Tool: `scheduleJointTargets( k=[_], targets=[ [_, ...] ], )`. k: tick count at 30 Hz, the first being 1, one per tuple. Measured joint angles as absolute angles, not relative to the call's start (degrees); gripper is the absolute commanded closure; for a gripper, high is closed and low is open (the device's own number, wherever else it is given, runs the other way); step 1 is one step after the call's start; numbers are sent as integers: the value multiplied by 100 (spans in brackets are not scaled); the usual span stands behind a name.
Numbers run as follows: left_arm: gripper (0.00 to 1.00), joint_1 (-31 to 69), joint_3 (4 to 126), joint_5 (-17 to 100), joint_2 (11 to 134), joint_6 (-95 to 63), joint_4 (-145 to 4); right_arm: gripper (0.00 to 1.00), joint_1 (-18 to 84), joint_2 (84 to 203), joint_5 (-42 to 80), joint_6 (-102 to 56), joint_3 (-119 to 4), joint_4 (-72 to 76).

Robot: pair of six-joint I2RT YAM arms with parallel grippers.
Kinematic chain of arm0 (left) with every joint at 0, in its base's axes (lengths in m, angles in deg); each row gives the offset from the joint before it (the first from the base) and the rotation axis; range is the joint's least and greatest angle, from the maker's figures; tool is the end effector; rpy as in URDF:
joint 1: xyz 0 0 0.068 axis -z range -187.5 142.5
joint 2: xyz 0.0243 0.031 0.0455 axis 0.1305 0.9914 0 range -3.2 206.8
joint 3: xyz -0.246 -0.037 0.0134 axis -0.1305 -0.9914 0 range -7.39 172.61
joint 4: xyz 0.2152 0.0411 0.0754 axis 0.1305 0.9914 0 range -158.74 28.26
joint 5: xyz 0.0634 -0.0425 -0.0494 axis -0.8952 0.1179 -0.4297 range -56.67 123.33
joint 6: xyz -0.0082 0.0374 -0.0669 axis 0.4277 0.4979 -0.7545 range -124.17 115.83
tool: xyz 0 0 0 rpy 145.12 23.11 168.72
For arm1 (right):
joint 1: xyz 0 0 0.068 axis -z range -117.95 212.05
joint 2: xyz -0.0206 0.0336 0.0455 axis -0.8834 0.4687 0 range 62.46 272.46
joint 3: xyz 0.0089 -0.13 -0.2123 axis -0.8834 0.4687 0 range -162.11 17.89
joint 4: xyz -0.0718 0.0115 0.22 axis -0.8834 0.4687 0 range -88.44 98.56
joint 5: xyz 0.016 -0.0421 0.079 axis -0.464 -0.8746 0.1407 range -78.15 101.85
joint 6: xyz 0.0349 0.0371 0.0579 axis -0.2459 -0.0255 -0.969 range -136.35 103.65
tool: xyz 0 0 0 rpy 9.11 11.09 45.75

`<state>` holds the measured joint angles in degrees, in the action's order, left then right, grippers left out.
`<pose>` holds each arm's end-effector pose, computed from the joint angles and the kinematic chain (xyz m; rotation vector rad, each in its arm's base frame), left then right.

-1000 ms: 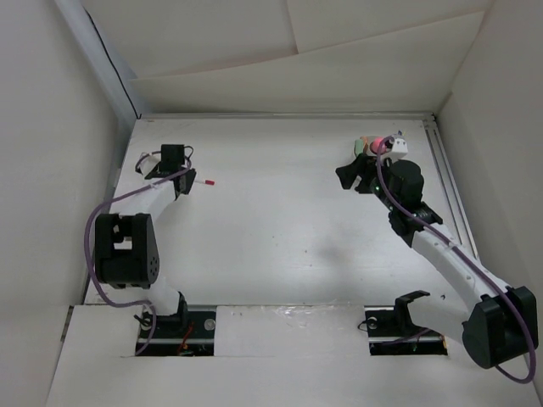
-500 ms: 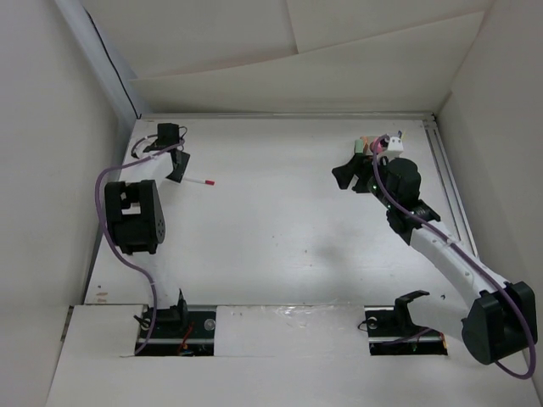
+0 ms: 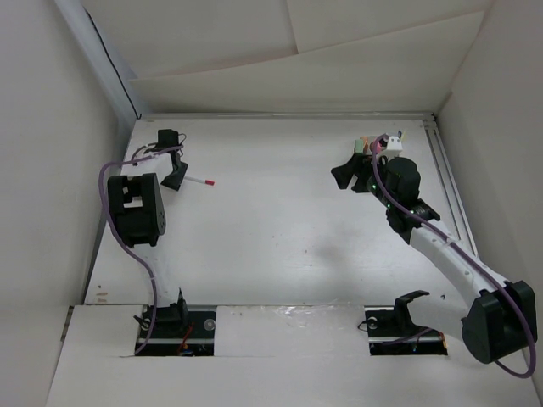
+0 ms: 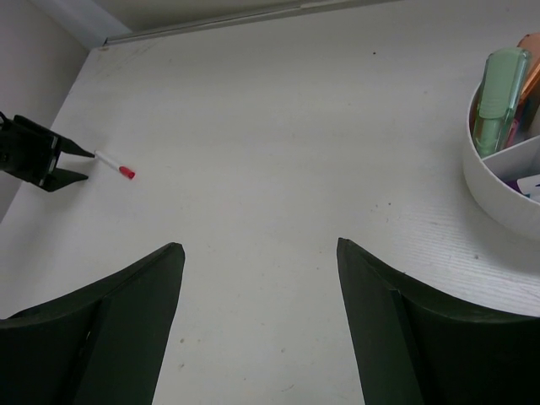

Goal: Sort the stationery into containers
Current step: Grab a piece of stationery with the left arm

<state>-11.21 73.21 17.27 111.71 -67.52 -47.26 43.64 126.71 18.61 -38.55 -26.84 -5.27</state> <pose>0.4057 0.0446 0.1469 -1.4648 2.0148 -0.0764 0.2561 0.0935 0.2840 -0.0260 1.8327 0.6097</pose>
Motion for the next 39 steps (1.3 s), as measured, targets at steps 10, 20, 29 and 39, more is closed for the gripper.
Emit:
scheduleJointTargets(
  k=[10, 20, 29, 39],
  targets=[
    [75, -1125, 7240, 2012, 11171, -6730, -5023, 21, 4311, 12706, 1883, -3818, -2700, -527],
    [74, -1092, 7109, 2097, 10974, -6719, -5043, 21, 4230, 12782, 1894, -3813, -2739, -525],
    [70, -1083, 7793, 2005, 11370, -6608, -4730, 21, 4213, 12782, 1894, -3813, -2741, -525],
    [71, -1011, 8252, 1782, 11781, -6485, -4424, 21, 4213, 12782, 1894, -3813, -2741, -527]
  ],
)
